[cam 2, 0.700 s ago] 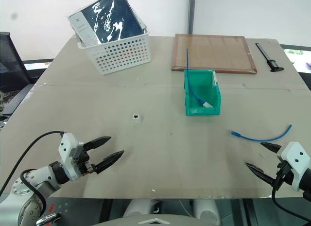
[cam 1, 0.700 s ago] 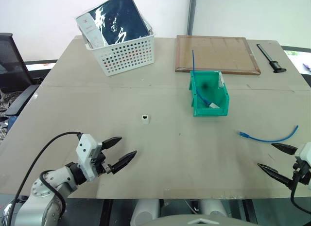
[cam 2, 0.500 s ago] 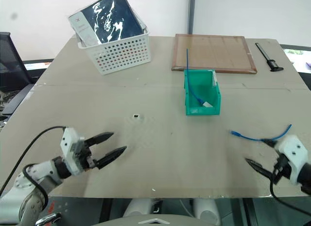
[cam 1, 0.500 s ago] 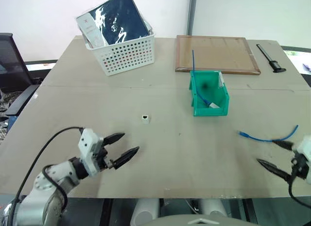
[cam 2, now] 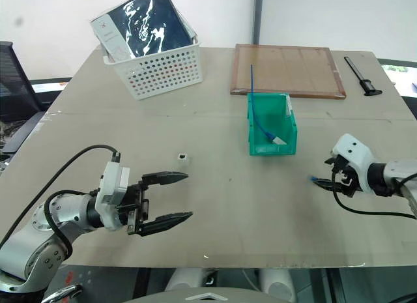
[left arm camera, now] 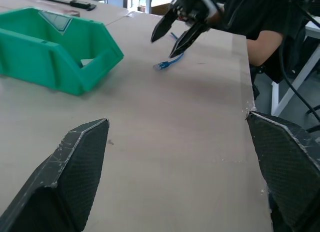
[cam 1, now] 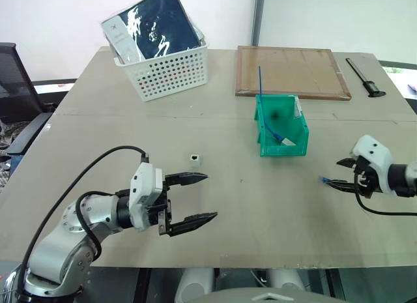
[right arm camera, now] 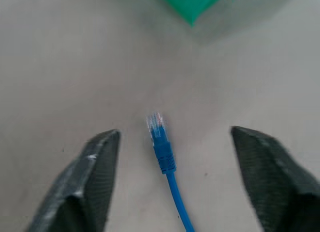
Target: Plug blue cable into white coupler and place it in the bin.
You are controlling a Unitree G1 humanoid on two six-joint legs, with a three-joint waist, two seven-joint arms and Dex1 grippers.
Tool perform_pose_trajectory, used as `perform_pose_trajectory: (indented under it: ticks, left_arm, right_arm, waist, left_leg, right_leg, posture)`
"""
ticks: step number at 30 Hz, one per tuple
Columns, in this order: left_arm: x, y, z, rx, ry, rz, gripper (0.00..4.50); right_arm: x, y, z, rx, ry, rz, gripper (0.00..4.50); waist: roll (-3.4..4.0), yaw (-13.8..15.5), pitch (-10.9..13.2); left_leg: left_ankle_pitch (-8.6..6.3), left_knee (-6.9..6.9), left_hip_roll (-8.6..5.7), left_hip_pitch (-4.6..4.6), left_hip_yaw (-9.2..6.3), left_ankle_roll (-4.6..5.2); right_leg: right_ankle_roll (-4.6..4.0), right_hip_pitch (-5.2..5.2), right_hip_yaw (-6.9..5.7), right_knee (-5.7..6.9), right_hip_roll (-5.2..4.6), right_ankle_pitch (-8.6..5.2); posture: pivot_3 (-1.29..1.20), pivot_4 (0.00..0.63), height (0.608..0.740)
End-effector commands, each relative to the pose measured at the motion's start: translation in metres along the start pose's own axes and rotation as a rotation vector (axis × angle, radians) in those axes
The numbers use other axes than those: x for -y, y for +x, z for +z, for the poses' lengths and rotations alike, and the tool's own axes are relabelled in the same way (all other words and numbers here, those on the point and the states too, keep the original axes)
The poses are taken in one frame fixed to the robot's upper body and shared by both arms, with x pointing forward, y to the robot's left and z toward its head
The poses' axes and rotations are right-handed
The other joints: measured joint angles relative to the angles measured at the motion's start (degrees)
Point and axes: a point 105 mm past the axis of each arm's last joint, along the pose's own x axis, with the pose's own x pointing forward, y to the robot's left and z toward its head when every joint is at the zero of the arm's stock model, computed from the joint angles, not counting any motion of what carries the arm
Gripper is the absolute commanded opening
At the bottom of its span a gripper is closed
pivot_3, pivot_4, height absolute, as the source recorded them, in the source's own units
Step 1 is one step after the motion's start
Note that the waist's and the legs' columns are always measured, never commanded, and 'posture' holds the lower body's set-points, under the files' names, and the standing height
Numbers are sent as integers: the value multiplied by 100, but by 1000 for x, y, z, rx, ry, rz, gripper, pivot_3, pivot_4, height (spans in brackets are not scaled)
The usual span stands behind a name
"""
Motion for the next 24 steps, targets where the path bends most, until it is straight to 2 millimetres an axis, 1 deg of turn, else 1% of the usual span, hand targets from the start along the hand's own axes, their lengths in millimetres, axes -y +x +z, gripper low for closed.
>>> perform_pose_trajectory:
  ticks: [1, 6, 9, 11, 12, 13, 15, 16, 18, 19, 21, 22, 24]
  left_arm:
    - [7, 5, 8, 21, 46, -20, 4500]
    - [8, 5, 5, 25, 43, -9, 4500]
    - [7, 5, 4, 24, 47, -2, 4500]
    - [6, 4, 4, 26, 51, 3, 4500]
    - [6, 4, 4, 26, 53, 6, 4500]
    - [5, 4, 4, 26, 54, 9, 4500]
    - [5, 3, 4, 26, 56, 12, 4500]
    - [5, 3, 4, 27, 56, 16, 4500]
    - [4, 2, 4, 30, 49, 25, 4500]
    - [3, 2, 3, 29, 45, 31, 4500]
    - [2, 0, 1, 25, 39, 41, 4500]
    - [2, 0, 1, 23, 38, 43, 4500]
    - [0, 0, -1, 16, 42, 50, 4500]
  right_arm:
    - [5, -3, 1, -28, -41, 16, 3535]
    - [9, 6, -2, -45, -48, 13, 3535]
    - [11, 12, -3, -45, -49, 9, 2756]
    - [11, 15, -3, -47, -55, 13, 1836]
    - [11, 16, -4, -47, -61, 15, 1698]
    - [10, 17, -4, -47, -68, 21, 1125]
    - [8, 18, -3, -45, -92, 28, 519]
    - [6, 18, -1, -42, -119, 31, 84]
    - [-5, 19, 10, -9, -159, 66, 25]
    - [-17, 22, 19, 6, -216, 98, 25]
    - [-41, 33, 41, 56, -287, 161, 25]
    - [-48, 36, 47, 70, -304, 176, 25]
    - [-65, 50, 61, 94, -379, 230, 25]
  waist:
    - [0, -2, 0]
    - [0, -11, 0]
    - [0, -12, 0]
    - [0, -10, 0]
    - [1, -10, 0]
    - [0, -11, 0]
    - [0, -11, 0]
    - [0, -11, 0]
    - [0, -11, 0]
    - [1, -11, 0]
    - [1, -32, 0]
    - [0, -51, 0]
    - [2, -46, 1]
  left_leg:
    - [0, 0, 0, 0, 2, 0]
    - [0, 1, 2, 4, 5, 0]
    - [0, 4, 2, 4, 9, 0]
    - [0, 4, 1, 5, 10, 0]
    - [0, 4, 1, 5, 9, 0]
    - [0, 4, 1, 5, 9, 0]
    - [0, 4, 2, 5, 10, 0]
    - [0, 4, 2, 5, 10, 0]
    - [0, 4, 2, 5, 10, 0]
    - [0, 6, 2, 5, 10, 0]
    - [0, 5, 4, 6, 9, 0]
    - [0, 4, 9, 9, 9, 0]
    - [0, 4, 16, 10, 6, 0]
  right_leg:
    - [0, 0, 0, 0, 0, 0]
    - [0, 0, 0, 4, 1, 1]
    - [1, 0, 3, 4, 2, 1]
    - [1, 0, 4, 5, 2, 2]
    - [1, 0, 4, 5, 2, 2]
    - [1, 0, 4, 5, 2, 2]
    - [2, 0, 4, 5, 1, 3]
    - [3, 0, 4, 6, 2, 3]
    - [4, 1, 4, 6, 2, 4]
    - [4, 0, 5, 7, 1, 4]
    - [9, 0, 4, 9, 2, 7]
    - [13, 0, 4, 10, 7, 9]
    - [16, -1, 5, 10, 20, 11]
  posture:
    - [0, 150, 738]
    - [0, 150, 738]
    - [0, 150, 738]
    - [0, 150, 738]
    - [0, 150, 738]
    - [0, 150, 738]
    - [0, 150, 738]
    - [0, 150, 738]
    - [0, 150, 738]
    - [0, 150, 738]
    - [0, 150, 738]
    - [0, 150, 738]
    - [0, 150, 738]
